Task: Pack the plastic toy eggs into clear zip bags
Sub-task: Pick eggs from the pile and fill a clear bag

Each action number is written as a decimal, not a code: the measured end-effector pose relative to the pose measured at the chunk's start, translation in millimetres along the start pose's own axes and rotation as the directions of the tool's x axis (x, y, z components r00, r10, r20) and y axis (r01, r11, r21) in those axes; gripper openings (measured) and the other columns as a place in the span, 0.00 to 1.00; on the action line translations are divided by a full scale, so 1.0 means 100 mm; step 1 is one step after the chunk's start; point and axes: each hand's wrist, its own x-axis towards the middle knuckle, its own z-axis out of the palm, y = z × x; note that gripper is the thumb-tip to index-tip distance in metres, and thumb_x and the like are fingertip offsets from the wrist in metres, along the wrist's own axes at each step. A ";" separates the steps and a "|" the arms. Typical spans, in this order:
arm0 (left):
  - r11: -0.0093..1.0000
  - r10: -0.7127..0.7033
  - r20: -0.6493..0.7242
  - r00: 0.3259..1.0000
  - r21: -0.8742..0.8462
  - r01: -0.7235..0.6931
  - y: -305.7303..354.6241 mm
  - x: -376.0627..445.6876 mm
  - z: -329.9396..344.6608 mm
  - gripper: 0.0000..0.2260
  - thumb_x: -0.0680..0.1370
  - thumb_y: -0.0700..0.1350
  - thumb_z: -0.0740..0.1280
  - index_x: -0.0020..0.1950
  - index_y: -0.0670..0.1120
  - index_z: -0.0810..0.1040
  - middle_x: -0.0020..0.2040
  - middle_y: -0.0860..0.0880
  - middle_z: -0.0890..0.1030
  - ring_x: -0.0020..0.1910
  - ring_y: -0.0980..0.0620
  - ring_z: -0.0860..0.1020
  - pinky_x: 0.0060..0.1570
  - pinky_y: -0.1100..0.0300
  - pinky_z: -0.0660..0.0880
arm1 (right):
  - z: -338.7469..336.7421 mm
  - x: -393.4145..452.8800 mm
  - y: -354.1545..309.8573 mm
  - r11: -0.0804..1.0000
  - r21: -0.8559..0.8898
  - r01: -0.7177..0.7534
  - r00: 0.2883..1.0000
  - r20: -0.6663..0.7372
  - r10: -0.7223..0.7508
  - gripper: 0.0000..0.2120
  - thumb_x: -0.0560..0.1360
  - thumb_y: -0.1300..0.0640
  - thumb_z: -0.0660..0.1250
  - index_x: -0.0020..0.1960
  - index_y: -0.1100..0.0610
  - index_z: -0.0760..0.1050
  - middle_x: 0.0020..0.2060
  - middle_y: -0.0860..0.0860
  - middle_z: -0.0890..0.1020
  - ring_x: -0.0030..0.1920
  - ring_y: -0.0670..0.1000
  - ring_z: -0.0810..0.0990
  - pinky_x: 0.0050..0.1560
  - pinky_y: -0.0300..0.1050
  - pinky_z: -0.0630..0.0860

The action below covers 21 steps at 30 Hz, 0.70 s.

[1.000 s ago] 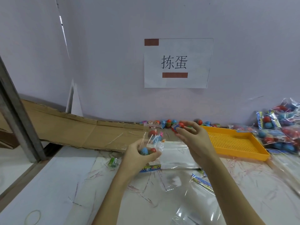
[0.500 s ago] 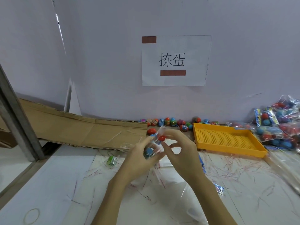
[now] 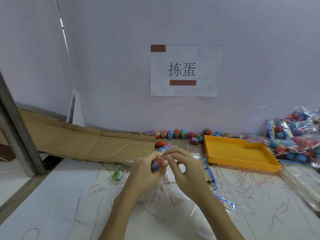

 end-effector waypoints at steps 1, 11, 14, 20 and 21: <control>1.000 -0.006 -0.022 1.000 -0.016 0.006 -0.02 0.00 0.00 0.15 0.79 0.50 0.73 0.64 0.50 0.79 0.52 0.53 0.85 0.48 0.54 0.85 0.49 0.59 0.84 | 0.00 0.02 -0.02 1.000 0.022 0.007 1.000 0.012 -0.007 0.10 0.82 0.58 0.66 0.55 0.48 0.85 0.52 0.39 0.83 0.57 0.41 0.79 0.50 0.32 0.76; 0.954 -0.210 -0.104 0.972 -0.239 0.181 -0.15 0.11 0.00 0.10 0.77 0.56 0.74 0.51 0.53 0.77 0.47 0.53 0.84 0.46 0.55 0.83 0.39 0.67 0.80 | -0.18 0.92 0.68 0.827 -0.486 -0.284 0.948 -0.012 0.318 0.22 0.78 0.67 0.67 0.72 0.59 0.72 0.68 0.55 0.76 0.65 0.55 0.76 0.64 0.47 0.75; 0.949 -0.229 -0.133 0.964 -0.252 0.191 -0.16 0.13 0.01 0.09 0.76 0.54 0.75 0.52 0.53 0.79 0.48 0.55 0.82 0.47 0.55 0.81 0.35 0.73 0.74 | -0.21 0.94 1.00 0.692 -0.690 -0.212 0.924 0.090 0.372 0.21 0.80 0.65 0.66 0.73 0.58 0.71 0.71 0.54 0.74 0.68 0.56 0.73 0.65 0.49 0.74; 0.938 -0.235 -0.127 0.964 -0.289 0.191 -0.19 0.14 0.04 0.10 0.74 0.55 0.77 0.49 0.54 0.80 0.46 0.55 0.83 0.47 0.54 0.82 0.35 0.72 0.75 | -0.15 0.98 1.10 0.500 -0.848 -0.172 0.934 0.021 0.358 0.12 0.81 0.60 0.66 0.65 0.58 0.75 0.64 0.57 0.77 0.61 0.56 0.74 0.60 0.47 0.72; 0.937 -0.231 -0.116 0.966 -0.295 0.189 -0.19 0.14 0.04 0.11 0.74 0.56 0.77 0.50 0.54 0.80 0.47 0.55 0.83 0.48 0.54 0.82 0.37 0.71 0.76 | -0.16 0.99 1.11 0.488 -0.854 -0.180 0.930 0.013 0.367 0.13 0.81 0.60 0.67 0.65 0.58 0.75 0.63 0.57 0.76 0.59 0.56 0.74 0.59 0.47 0.72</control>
